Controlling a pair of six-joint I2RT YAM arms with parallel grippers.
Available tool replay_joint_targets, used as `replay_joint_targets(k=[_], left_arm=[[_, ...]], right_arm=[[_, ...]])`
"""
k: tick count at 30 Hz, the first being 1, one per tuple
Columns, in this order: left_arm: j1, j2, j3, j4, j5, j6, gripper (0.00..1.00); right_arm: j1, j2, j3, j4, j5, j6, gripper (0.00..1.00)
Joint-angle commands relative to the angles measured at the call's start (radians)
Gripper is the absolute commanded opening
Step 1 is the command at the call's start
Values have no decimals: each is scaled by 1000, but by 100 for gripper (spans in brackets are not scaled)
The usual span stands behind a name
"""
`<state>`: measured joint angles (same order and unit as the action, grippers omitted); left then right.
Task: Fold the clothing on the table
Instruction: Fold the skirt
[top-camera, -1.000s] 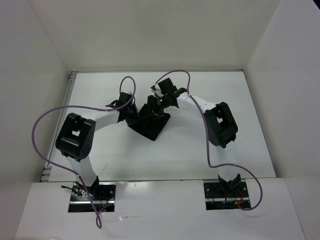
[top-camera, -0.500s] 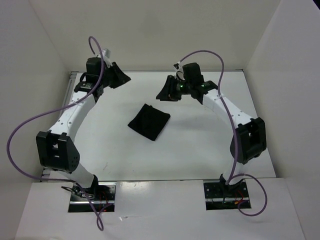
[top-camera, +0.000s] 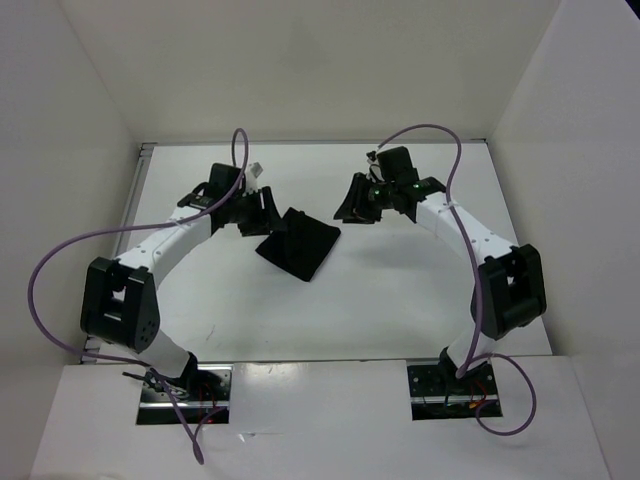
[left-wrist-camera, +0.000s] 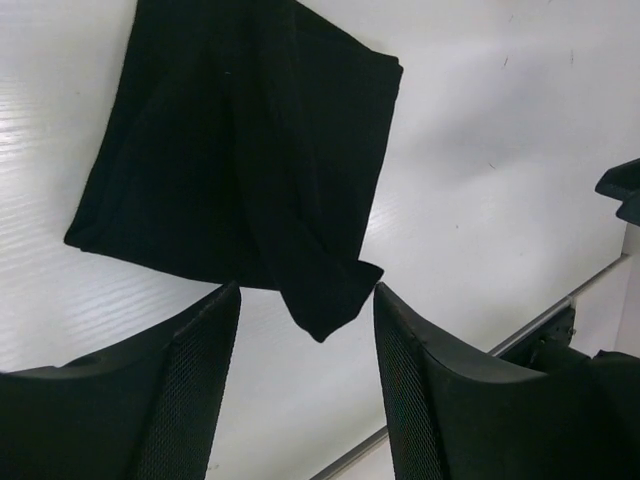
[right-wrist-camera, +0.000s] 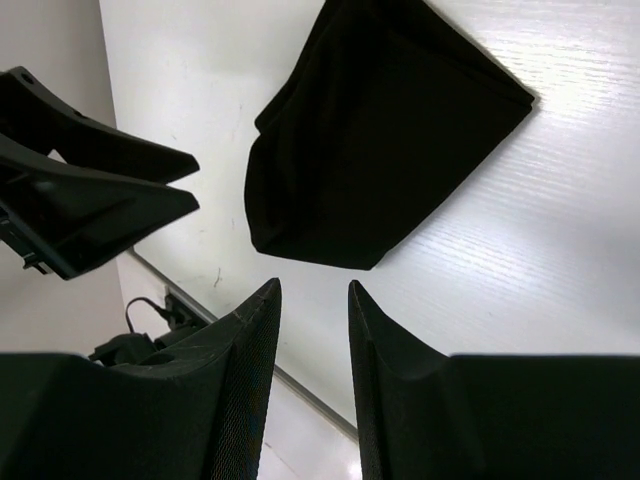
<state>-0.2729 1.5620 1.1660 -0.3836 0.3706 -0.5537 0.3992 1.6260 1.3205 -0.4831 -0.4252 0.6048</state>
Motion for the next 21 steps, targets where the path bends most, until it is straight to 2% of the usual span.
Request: replay_joint_targets(k=[1,5,8,11,12,14,21], left_arm=[[-37,-3,40,-4,-38,11,64],[-63,36,72,18,-58,-35,67],[-86,96,133,-38,-81,-35,67],[-109,122,158,-51,-119,-35,61],[-109,135,167,-51,-119,-35,55],[-118,148,178,-72,-119,-35,49],[-140,173,208,-147,-154,-15,48]], right_arm=[[-5,-55,-12,20,8,-17,39],[-5,-64,-33,29,8,-17,39],[-5,-64,-43,29,17,-17,39],[-14,-74,-52,20,26,-17,39],[-14,-74,-52,20,26,-17,39],[-14,-74,-52,20,26,-17,39],[-23,-83,-61,20,36,-17,39]])
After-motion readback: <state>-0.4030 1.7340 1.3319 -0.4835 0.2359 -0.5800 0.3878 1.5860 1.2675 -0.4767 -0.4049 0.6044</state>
